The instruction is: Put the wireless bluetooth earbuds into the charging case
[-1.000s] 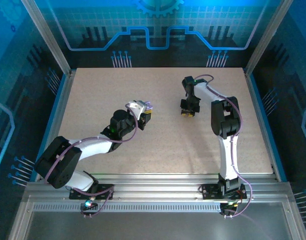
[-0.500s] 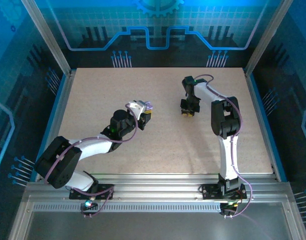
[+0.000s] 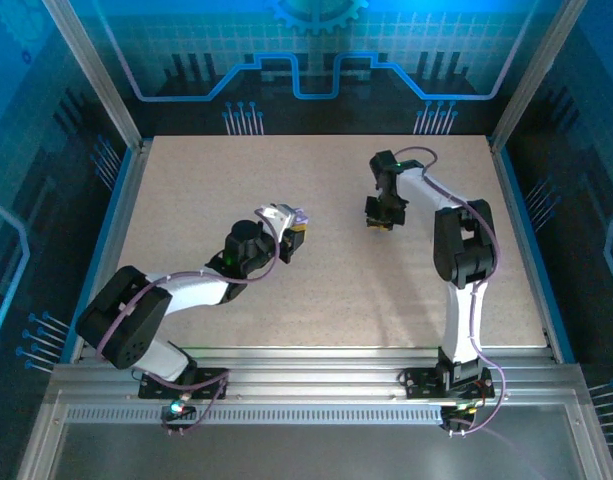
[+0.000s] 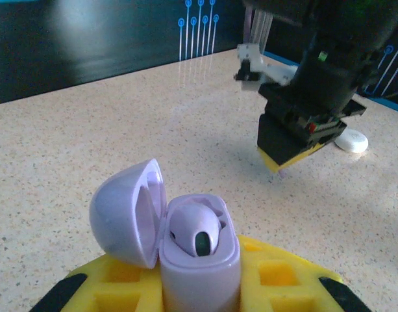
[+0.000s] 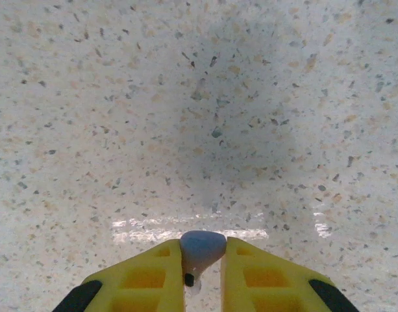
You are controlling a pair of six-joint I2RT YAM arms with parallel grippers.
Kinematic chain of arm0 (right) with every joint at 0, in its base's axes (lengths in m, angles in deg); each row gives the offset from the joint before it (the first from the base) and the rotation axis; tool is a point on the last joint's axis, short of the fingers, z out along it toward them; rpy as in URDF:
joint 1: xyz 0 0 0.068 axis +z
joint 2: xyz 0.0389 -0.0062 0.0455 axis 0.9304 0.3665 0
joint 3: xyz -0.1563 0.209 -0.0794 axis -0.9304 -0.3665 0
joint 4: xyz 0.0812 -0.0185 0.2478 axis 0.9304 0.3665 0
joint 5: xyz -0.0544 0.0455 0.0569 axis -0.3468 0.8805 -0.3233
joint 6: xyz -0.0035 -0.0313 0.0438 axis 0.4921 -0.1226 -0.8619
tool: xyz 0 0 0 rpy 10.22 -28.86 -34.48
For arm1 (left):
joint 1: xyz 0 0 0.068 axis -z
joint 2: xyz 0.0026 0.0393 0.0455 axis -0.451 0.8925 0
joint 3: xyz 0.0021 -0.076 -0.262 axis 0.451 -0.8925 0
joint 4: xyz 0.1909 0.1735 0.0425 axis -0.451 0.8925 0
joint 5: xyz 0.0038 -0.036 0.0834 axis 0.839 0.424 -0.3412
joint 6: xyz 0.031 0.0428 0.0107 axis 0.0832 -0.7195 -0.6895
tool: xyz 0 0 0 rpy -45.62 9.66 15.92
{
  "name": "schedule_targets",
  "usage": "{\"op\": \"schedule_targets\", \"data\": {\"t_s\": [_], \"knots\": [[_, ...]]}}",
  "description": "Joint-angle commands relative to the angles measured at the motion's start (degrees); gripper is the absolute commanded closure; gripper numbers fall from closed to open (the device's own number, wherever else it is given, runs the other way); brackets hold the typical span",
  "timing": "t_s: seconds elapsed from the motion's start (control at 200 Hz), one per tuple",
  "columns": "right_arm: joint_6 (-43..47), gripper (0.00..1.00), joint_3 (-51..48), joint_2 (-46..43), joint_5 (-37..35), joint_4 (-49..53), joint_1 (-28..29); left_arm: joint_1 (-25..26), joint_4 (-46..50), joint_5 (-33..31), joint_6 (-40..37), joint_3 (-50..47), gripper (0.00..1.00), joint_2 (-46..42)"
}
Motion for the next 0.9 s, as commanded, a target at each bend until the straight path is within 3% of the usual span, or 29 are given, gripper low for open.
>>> {"op": "schedule_targets", "data": {"t_s": [0.0, 0.28, 0.895], "knots": [[-1.1, 0.83, -1.7, -2.3, 0.7, -2.0, 0.1, -0.4, -1.6, 1.6, 1.4, 2.1, 0.83, 0.9], [-2.2, 0.83, -4.9, -5.6, 1.5, -3.9, 1.6, 1.7, -2.4, 2.6, 1.8, 3.1, 0.83, 3.1], [-6.2, 0.84, -20.0, -24.3, 2.4, -14.0, 4.5, 9.1, 3.3, 0.3, -2.5, 6.9, 0.83, 0.8]]}}
